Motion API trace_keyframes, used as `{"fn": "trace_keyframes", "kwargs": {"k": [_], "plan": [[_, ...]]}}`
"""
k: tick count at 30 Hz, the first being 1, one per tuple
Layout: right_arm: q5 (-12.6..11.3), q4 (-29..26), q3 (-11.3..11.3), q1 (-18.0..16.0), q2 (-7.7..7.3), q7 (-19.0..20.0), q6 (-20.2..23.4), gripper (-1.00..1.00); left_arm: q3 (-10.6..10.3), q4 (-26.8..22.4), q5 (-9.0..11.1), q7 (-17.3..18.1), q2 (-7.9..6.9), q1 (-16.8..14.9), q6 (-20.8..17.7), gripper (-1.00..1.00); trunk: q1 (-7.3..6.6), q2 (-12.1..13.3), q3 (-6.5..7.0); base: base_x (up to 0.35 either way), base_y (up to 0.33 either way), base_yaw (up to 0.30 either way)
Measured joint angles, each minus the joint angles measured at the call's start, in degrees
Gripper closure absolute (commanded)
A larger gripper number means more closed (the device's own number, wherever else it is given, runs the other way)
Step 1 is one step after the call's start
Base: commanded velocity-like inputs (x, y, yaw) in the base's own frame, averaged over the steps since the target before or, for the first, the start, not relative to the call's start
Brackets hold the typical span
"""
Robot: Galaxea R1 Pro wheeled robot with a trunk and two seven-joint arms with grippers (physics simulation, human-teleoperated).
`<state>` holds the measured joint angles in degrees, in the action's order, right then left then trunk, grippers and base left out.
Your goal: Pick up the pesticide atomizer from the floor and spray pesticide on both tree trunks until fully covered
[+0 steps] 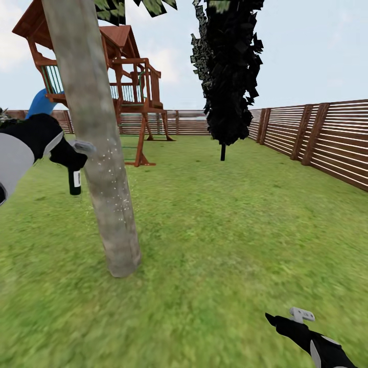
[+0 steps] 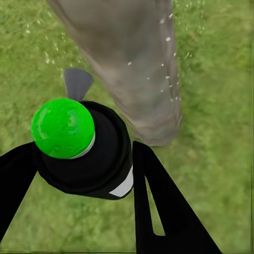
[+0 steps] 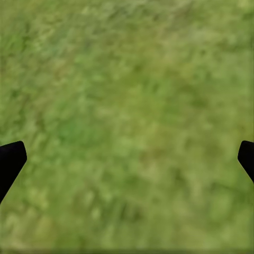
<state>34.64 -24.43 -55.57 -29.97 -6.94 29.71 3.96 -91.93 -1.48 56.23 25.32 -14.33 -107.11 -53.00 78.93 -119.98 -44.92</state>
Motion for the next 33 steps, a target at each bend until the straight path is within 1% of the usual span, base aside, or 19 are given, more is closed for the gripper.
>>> {"fn": "trace_keyframes", "kwargs": {"k": [5, 8, 9, 10, 11, 12, 14, 15, 18, 20, 22, 25, 28, 31, 32, 33], "plan": [[0.0, 0.0, 0.0, 0.0, 0.0, 0.0, 0.0, -1.0, 0.0, 0.0, 0.0, 0.0, 0.0, -1.1, -0.6, 1.0, 0.0, 0.0, 0.0, 0.0, 0.0, 0.0], [0.0, 0.0, 0.0, 0.0, 0.0, 0.0, 0.0, -1.0, -0.1, 0.0, 0.0, 0.0, -0.51, -1.1, -0.5, 1.0, 0.0, 0.0, 0.0, 0.0, 0.0, 0.0], [0.0, 0.0, 0.0, 0.0, 0.0, 0.0, 0.0, -1.0, -0.1, 0.1, 0.0, 0.0, -1.75, -1.1, -0.4, 1.0, 0.0, 0.0, 0.0, 0.0, 0.0, 0.0], [0.0, 0.0, 0.0, 0.0, 0.0, 0.0, 0.0, -1.0, -0.8, 0.1, -0.5, 0.0, -2.63, -1.1, -0.1, 1.0, 0.0, 0.0, -0.01, 0.0, 0.0, 0.0], [0.0, 0.0, 0.0, 0.0, 0.0, 0.0, 0.0, -1.0, -0.3, 0.1, -0.1, 0.0, -3.59, -1.0, -0.1, 1.0, 0.0, 0.0, -0.01, 0.0, 0.0, 0.0], [0.0, 0.0, 0.0, 0.0, 0.0, 0.0, 0.0, -1.0, -0.4, 0.1, -0.1, 0.0, -4.67, -0.9, 0.5, 1.0, 0.0, 0.0, -0.01, 0.0, 0.0, 0.0], [0.0, 0.0, 0.0, 0.0, 0.0, 0.0, 0.0, -1.0, -0.5, 0.1, 0.0, 0.1, -6.7, -0.3, 3.4, 1.0, 0.01, 0.0, -0.01, 0.0, 0.0, 0.0], [0.1, 0.0, 0.0, 0.0, 0.0, 0.0, 0.0, -1.0, -0.5, 0.1, 0.0, 0.1, -7.2, 1.4, 4.3, 1.0, 0.01, 0.0, -0.02, 0.0, 0.0, 0.0], [0.0, 0.0, 0.0, 0.0, 0.01, 0.0, 0.0, -1.0, -0.1, 0.1, 0.2, 0.1, -7.35, 3.7, 4.9, 1.0, 0.01, 0.0, -0.01, -0.15, 0.0, 0.0], [0.1, 0.0, 0.0, 0.0, 0.0, 0.0, 0.0, -1.0, -0.2, 0.1, 0.3, 0.0, -7.38, 6.8, 7.9, 1.0, 0.01, 0.0, -0.01, -0.268, 0.0, -0.096], [0.0, 0.0, 0.0, 0.0, 0.0, 0.0, 0.0, -1.0, -0.2, 0.1, 0.4, 0.0, -7.38, 8.7, 9.5, 1.0, 0.0, 0.0, -0.01, -0.089, 0.0, -0.22], [0.0, 0.0, 0.0, 0.0, 0.0, 0.0, 0.0, -1.0, -0.1, 0.1, 0.5, 0.0, -7.31, 12.8, 13.3, 1.0, 0.01, 0.0, -0.01, -0.009, 0.0, -0.259], [0.0, 0.0, 0.0, 0.0, 0.0, 0.0, 0.0, -1.0, 0.1, 0.1, 0.6, -0.1, -7.23, 16.1, 17.1, 1.0, 0.01, 0.0, -0.01, -0.001, 0.0, -0.158], [0.0, 0.0, 0.0, 0.0, -0.02, 0.0, 0.0, -1.0, 0.0, 0.2, 0.6, -0.2, -7.25, 21.6, 19.4, 1.0, 0.01, 0.0, -0.02, -0.069, 0.061, -0.012], [0.0, 0.0, 0.0, 0.0, -0.04, 0.0, 0.0, -1.0, 0.0, 0.2, 0.6, -0.6, -7.27, 22.5, 20.1, 1.0, 0.01, 0.0, -0.01, -0.193, 0.183, -0.069], [0.0, 0.0, 0.0, 0.0, -0.07, 0.0, 0.0, -1.0, 0.0, 0.2, 0.7, -2.5, -7.29, 24.4, 21.8, 1.0, 0.01, 0.0, -0.02, -0.195, 0.225, -0.186]]}}
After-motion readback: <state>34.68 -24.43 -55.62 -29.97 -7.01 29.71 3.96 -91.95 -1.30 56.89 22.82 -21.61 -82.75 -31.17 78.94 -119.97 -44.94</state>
